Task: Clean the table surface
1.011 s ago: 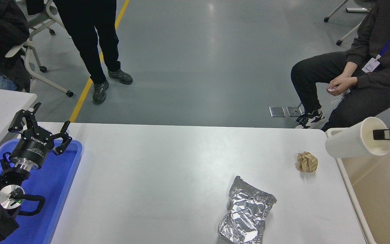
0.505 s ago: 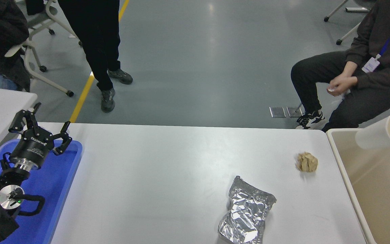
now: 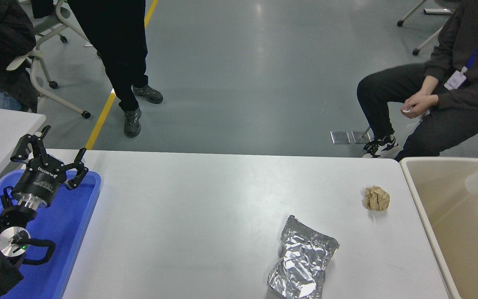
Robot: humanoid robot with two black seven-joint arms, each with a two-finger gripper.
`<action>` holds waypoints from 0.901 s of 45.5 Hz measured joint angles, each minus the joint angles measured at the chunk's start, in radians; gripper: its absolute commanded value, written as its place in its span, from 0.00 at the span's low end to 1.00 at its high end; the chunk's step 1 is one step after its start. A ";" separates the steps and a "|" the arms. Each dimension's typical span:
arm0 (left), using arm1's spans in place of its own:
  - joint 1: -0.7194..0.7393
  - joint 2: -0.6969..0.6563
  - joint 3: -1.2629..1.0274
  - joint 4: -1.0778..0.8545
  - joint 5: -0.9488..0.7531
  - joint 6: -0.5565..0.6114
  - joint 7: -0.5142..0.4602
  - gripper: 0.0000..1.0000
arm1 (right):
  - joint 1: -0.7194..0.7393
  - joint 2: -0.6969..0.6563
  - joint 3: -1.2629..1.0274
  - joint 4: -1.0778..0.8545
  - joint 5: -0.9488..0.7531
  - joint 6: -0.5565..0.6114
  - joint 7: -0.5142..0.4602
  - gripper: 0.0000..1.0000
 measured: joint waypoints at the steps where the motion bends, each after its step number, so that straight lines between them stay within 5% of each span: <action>1: 0.000 0.000 0.000 0.000 0.000 0.000 0.000 1.00 | -0.012 0.012 -0.001 -0.021 0.001 -0.009 0.003 0.00; 26: 0.000 0.000 0.000 0.000 0.000 0.000 0.000 1.00 | -0.182 0.352 -0.034 -0.550 0.047 -0.108 0.063 0.00; 41: 0.000 0.000 0.000 0.000 0.000 0.000 -0.001 1.00 | -0.239 0.514 -0.206 -0.774 0.213 -0.165 0.065 0.00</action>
